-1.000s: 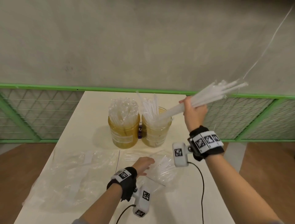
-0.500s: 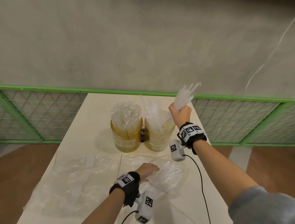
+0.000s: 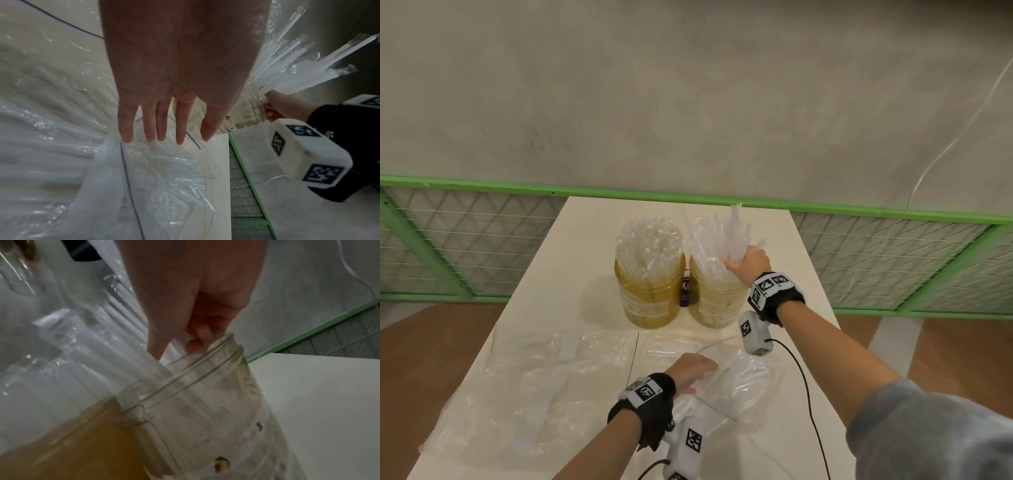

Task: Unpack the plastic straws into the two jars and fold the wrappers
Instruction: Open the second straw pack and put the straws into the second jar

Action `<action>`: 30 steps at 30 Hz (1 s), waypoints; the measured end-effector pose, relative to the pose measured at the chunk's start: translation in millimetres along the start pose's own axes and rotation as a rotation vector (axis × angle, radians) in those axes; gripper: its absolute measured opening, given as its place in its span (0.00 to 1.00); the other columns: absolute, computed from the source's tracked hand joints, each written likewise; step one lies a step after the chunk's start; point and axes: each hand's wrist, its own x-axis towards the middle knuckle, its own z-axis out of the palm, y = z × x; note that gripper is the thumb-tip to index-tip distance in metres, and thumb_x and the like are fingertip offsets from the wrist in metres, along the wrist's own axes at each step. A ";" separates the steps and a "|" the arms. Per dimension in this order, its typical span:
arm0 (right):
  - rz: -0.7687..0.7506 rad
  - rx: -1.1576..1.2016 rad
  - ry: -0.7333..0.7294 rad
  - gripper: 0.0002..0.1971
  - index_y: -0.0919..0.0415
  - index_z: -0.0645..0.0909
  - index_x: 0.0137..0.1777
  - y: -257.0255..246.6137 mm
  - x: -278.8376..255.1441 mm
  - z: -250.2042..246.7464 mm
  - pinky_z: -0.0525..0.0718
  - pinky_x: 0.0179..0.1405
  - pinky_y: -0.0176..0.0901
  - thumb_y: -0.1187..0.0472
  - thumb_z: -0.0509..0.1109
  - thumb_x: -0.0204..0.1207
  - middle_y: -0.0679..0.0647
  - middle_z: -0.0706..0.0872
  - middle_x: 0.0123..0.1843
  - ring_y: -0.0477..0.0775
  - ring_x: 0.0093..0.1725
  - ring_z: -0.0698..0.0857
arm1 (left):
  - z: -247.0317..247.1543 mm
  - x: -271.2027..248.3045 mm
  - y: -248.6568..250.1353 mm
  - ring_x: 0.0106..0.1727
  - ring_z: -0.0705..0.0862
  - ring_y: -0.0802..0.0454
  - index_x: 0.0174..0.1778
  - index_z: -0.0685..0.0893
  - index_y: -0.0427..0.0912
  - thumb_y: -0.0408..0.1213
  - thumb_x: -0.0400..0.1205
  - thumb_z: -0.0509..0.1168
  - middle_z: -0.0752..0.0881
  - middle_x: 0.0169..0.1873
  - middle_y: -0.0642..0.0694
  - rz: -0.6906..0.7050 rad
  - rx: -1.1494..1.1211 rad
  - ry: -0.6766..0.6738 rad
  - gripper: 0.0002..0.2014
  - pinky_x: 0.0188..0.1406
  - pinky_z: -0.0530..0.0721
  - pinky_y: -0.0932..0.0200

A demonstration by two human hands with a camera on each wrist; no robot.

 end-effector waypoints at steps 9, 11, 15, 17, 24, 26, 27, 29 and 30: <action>-0.140 0.201 0.097 0.35 0.63 0.76 0.69 12.1 -17.7 -24.8 0.88 0.35 0.43 0.50 0.81 0.64 0.54 0.84 0.59 0.54 0.37 0.87 | -4.6 -1.3 -1.3 0.70 0.73 0.48 0.62 0.80 0.44 0.33 0.80 0.63 0.77 0.65 0.43 0.041 0.072 -0.032 0.15 0.63 0.74 0.52; -0.176 0.202 0.125 0.32 0.61 0.78 0.68 15.0 -19.2 -29.4 0.88 0.48 0.48 0.49 0.79 0.65 0.53 0.86 0.59 0.57 0.46 0.87 | -5.0 -2.5 0.1 0.67 0.75 0.48 0.62 0.81 0.44 0.33 0.80 0.62 0.78 0.64 0.43 0.054 0.085 -0.025 0.14 0.61 0.76 0.53; -0.275 0.150 0.421 0.26 0.59 0.78 0.66 12.5 -19.3 -27.8 0.77 0.54 0.42 0.49 0.76 0.70 0.52 0.85 0.53 0.52 0.53 0.82 | -6.8 -6.3 8.8 0.50 0.81 0.52 0.57 0.82 0.42 0.32 0.81 0.61 0.81 0.53 0.45 0.123 0.134 0.058 0.10 0.42 0.81 0.63; -0.297 0.053 0.477 0.25 0.60 0.76 0.68 11.4 -15.1 -18.7 0.75 0.57 0.48 0.48 0.70 0.75 0.56 0.81 0.58 0.56 0.58 0.77 | -9.8 -9.7 19.4 0.42 0.81 0.54 0.54 0.82 0.41 0.31 0.82 0.60 0.82 0.49 0.46 0.199 0.141 0.125 0.08 0.36 0.81 0.64; -0.349 0.145 0.123 0.38 0.55 0.48 0.83 27.1 2.0 -0.4 0.55 0.81 0.54 0.48 0.64 0.79 0.58 0.52 0.84 0.56 0.83 0.52 | -20.0 -20.4 91.5 0.72 0.70 0.49 0.78 0.59 0.38 0.33 0.75 0.71 0.69 0.72 0.44 0.622 0.187 0.591 0.37 0.74 0.72 0.51; -0.444 0.346 0.232 0.44 0.49 0.44 0.82 33.5 -9.7 -3.5 0.53 0.80 0.41 0.46 0.67 0.73 0.53 0.50 0.85 0.49 0.83 0.50 | -19.5 -17.7 111.9 0.81 0.58 0.47 0.82 0.48 0.39 0.37 0.73 0.73 0.57 0.80 0.42 0.565 0.220 0.547 0.48 0.80 0.63 0.48; -0.417 0.438 0.229 0.48 0.49 0.41 0.82 38.0 -14.2 -3.3 0.52 0.81 0.40 0.45 0.69 0.71 0.51 0.48 0.85 0.47 0.84 0.49 | -17.7 -17.1 121.3 0.82 0.54 0.47 0.82 0.44 0.38 0.38 0.73 0.74 0.52 0.82 0.42 0.530 0.241 0.519 0.51 0.81 0.59 0.49; -0.261 0.515 0.082 0.56 0.51 0.33 0.82 47.5 -14.7 0.9 0.53 0.82 0.47 0.49 0.76 0.69 0.54 0.45 0.85 0.49 0.84 0.49 | -13.7 -11.7 136.7 0.83 0.52 0.47 0.81 0.39 0.37 0.38 0.74 0.73 0.50 0.82 0.42 0.501 0.285 0.486 0.52 0.80 0.57 0.54; -0.193 0.483 -0.004 0.59 0.53 0.30 0.81 51.8 -11.1 4.2 0.55 0.81 0.49 0.53 0.78 0.68 0.57 0.45 0.85 0.52 0.84 0.50 | -12.8 -7.8 143.3 0.83 0.53 0.47 0.81 0.38 0.37 0.37 0.75 0.72 0.50 0.82 0.42 0.498 0.285 0.477 0.51 0.80 0.57 0.54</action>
